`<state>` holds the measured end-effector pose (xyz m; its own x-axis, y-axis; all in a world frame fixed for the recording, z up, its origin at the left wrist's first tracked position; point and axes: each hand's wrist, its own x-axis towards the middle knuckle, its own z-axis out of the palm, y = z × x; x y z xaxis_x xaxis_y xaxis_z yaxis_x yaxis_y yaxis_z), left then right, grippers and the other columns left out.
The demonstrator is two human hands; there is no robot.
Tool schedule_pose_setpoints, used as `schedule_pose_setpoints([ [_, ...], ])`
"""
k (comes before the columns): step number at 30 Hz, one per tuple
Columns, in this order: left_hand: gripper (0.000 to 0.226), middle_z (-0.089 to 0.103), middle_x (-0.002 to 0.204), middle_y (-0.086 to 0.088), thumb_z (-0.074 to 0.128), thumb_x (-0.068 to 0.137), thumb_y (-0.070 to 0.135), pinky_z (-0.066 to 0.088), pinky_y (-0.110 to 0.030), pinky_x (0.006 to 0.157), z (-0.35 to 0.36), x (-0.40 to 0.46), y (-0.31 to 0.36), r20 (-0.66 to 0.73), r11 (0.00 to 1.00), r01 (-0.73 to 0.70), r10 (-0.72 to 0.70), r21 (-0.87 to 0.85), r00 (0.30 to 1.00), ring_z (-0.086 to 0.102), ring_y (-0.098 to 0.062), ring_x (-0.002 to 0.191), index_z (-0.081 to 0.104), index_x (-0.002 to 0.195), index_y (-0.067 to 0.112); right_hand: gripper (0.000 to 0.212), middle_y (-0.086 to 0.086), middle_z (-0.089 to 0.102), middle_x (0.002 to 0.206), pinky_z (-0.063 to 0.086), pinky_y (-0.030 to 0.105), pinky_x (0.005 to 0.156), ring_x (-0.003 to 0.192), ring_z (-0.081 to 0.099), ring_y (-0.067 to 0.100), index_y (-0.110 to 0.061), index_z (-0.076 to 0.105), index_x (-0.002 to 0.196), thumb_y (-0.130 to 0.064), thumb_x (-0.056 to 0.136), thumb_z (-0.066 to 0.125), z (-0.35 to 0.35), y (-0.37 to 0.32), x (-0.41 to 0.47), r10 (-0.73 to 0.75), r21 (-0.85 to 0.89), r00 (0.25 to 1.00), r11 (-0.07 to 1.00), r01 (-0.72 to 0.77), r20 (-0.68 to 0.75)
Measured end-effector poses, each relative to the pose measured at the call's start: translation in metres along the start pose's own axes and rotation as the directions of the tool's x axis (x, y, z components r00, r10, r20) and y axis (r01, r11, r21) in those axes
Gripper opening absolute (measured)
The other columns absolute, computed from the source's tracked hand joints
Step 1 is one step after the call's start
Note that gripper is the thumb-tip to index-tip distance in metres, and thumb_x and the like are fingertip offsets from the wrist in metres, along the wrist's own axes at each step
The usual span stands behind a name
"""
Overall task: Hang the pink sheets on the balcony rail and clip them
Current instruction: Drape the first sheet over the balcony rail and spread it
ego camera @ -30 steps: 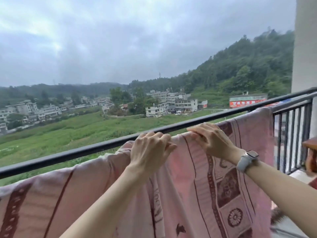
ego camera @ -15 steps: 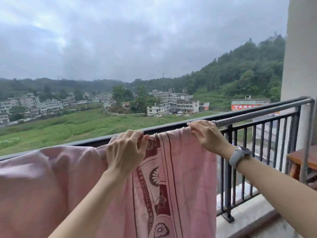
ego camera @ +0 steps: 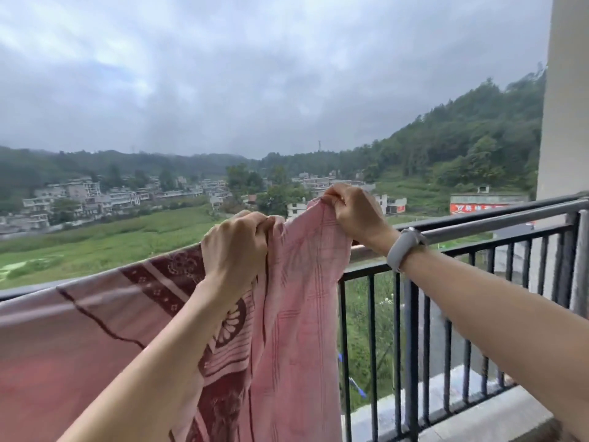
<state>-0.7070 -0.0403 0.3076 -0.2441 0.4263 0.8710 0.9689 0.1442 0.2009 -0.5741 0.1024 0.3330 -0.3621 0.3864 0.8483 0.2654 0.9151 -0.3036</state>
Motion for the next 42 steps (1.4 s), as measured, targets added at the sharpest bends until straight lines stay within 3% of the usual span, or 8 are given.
schedule_pose_setpoints([
  [8, 0.024, 0.071, 0.084, -0.007, 0.05, 0.091, 0.029, 0.051, -0.036, 0.065, 0.088, 0.063, 0.084, -0.037, 0.998, 0.056, -0.055, 0.006, 0.998, 0.062, -0.029, 0.072, 0.068, 0.09, 0.013, 0.014, 0.004, 0.058, 0.08, 0.036, 0.0, 0.057, 0.075, 0.052, 0.015, 0.003, 0.064, 0.088, -0.003, 0.089, 0.052, -0.086, 0.138, 0.035, 0.081, 0.11, 0.997, 0.991, -0.08, -0.007],
  [13, 0.024, 0.068, 0.08, -0.005, 0.051, 0.092, 0.027, 0.048, -0.032, 0.066, 0.148, 0.076, 0.169, 0.015, 0.998, -0.066, 0.066, 0.002, 0.998, 0.059, -0.023, 0.069, 0.068, 0.086, 0.011, 0.014, 0.003, 0.059, 0.081, 0.036, 0.003, 0.055, 0.077, 0.052, 0.015, 0.004, 0.066, 0.09, -0.004, 0.087, 0.055, -0.143, 0.225, 0.035, 0.094, 0.083, 0.994, 0.993, -0.089, -0.058],
  [15, 0.029, 0.068, 0.081, -0.005, 0.05, 0.092, 0.032, 0.044, -0.031, 0.068, 0.181, 0.077, 0.202, 0.041, 0.998, -0.056, 0.054, 0.032, 0.998, 0.058, -0.023, 0.07, 0.067, 0.083, 0.011, 0.012, 0.003, 0.059, 0.079, 0.036, 0.001, 0.057, 0.075, 0.052, 0.015, 0.003, 0.066, 0.089, -0.003, 0.086, 0.056, -0.168, 0.262, 0.034, 0.087, 0.071, 0.994, 0.994, -0.082, -0.063],
  [22, 0.028, 0.07, 0.097, -0.009, 0.048, 0.093, 0.03, 0.039, -0.038, 0.085, 0.276, 0.085, 0.317, 0.008, 0.989, 0.083, -0.084, 0.121, 0.996, 0.062, -0.03, 0.087, 0.069, 0.095, 0.012, 0.012, 0.003, 0.061, 0.077, 0.042, 0.026, 0.069, 0.077, 0.054, 0.016, -0.001, 0.067, 0.085, -0.007, 0.086, 0.057, -0.245, 0.38, 0.04, 0.042, 0.054, 0.999, 0.998, -0.041, -0.014],
  [26, 0.03, 0.069, 0.093, -0.01, 0.046, 0.093, 0.03, 0.04, -0.036, 0.078, 0.327, 0.086, 0.375, 0.058, 0.986, 0.108, -0.116, 0.127, 0.992, 0.061, -0.031, 0.082, 0.067, 0.088, 0.01, 0.013, 0.002, 0.06, 0.079, 0.035, 0.017, 0.065, 0.077, 0.052, 0.015, -0.002, 0.068, 0.088, -0.007, 0.087, 0.055, -0.286, 0.442, 0.045, 0.028, 0.034, 0.999, 0.999, -0.029, 0.029],
  [30, 0.026, 0.069, 0.094, -0.009, 0.046, 0.092, 0.029, 0.04, -0.03, 0.065, 0.364, 0.085, 0.403, 0.099, 0.974, 0.153, -0.172, 0.17, 0.98, 0.062, -0.029, 0.082, 0.066, 0.092, 0.013, 0.014, 0.009, 0.065, 0.082, 0.045, 0.028, 0.068, 0.075, 0.054, 0.017, -0.001, 0.068, 0.088, -0.006, 0.087, 0.056, -0.298, 0.498, 0.044, -0.019, 0.061, 0.986, 0.998, 0.009, 0.166],
  [36, 0.031, 0.07, 0.079, 0.0, 0.048, 0.089, 0.04, 0.035, -0.023, 0.057, 0.41, 0.074, 0.455, 0.01, 0.961, -0.038, 0.036, 0.275, 0.999, 0.061, -0.021, 0.062, 0.067, 0.079, 0.017, 0.012, 0.006, 0.066, 0.077, 0.049, 0.025, 0.064, 0.07, 0.059, 0.017, -0.005, 0.069, 0.087, -0.011, 0.085, 0.059, -0.294, 0.551, 0.045, -0.138, 0.128, 0.94, 0.986, 0.103, 0.312],
  [42, 0.037, 0.062, 0.053, 0.003, 0.044, 0.083, 0.041, 0.026, -0.02, 0.047, 0.454, 0.079, 0.495, -0.023, 0.921, -0.023, 0.035, 0.389, 0.999, 0.055, -0.019, 0.045, 0.057, 0.055, 0.02, 0.012, 0.003, 0.066, 0.078, 0.046, 0.014, 0.065, 0.073, 0.06, 0.015, -0.004, 0.068, 0.085, -0.013, 0.084, 0.061, -0.306, 0.576, 0.047, -0.316, 0.19, 0.84, 0.948, 0.256, 0.441],
])
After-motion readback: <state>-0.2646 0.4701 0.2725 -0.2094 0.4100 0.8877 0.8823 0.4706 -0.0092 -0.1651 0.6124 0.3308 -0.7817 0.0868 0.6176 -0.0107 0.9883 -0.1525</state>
